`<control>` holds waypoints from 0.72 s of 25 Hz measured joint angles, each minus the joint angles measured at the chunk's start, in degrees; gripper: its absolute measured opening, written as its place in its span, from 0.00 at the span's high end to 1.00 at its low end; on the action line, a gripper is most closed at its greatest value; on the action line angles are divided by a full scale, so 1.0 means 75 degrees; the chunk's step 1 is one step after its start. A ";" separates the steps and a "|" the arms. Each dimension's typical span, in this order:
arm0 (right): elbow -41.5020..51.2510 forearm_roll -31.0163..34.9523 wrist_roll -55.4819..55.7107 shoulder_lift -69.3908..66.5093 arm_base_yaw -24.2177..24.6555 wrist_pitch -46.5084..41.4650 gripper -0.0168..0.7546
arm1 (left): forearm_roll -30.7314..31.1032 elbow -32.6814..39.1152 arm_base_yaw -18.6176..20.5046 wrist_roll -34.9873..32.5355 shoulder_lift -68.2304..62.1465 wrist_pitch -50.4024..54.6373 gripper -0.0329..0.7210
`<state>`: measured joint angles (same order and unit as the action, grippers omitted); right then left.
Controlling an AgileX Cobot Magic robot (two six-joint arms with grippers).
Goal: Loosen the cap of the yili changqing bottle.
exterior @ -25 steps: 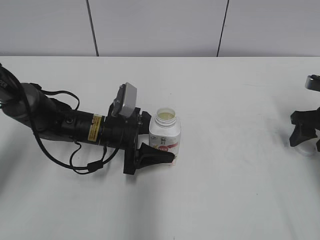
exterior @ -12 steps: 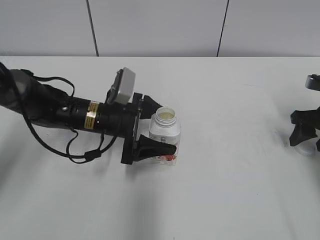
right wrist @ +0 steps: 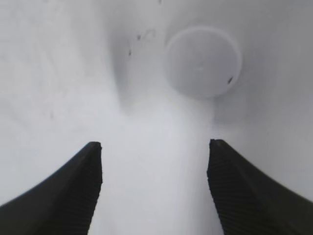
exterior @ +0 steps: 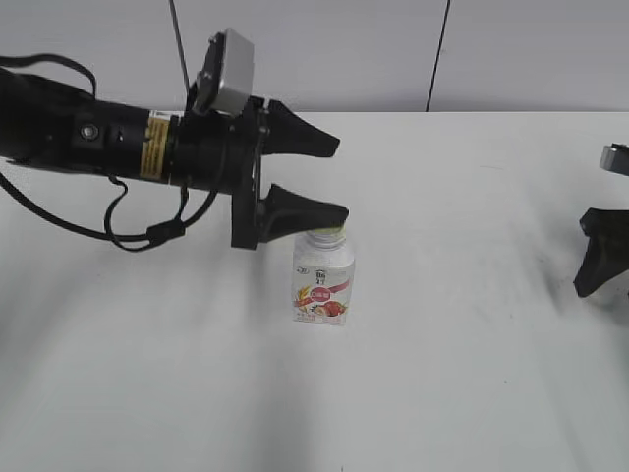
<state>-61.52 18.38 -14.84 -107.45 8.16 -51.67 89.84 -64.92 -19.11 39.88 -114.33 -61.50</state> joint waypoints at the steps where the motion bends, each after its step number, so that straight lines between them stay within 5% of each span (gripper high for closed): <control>1: -0.0097 0.0022 0.0000 0.0109 0.0000 -0.0211 0.29 | 0.0008 0.0000 0.0000 0.0270 0.0220 0.0342 0.17; 8: -0.0822 0.0218 0.0055 0.1113 0.0000 -0.0880 0.29 | 0.0026 0.0006 -0.0003 0.2152 0.1590 0.2990 0.17; 14: -0.1202 0.0431 0.0077 0.1808 0.0000 -0.1505 0.29 | 0.0334 0.0006 0.0036 0.5031 0.2010 0.6465 0.17; 18: -0.1383 0.0473 0.0077 0.2131 0.0000 -0.2162 0.29 | 0.0414 0.0008 0.0183 0.5570 0.2010 0.7536 0.17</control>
<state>-71.89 21.93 -14.26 -91.47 8.16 -67.88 92.94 -64.86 -17.73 81.65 -99.26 -4.98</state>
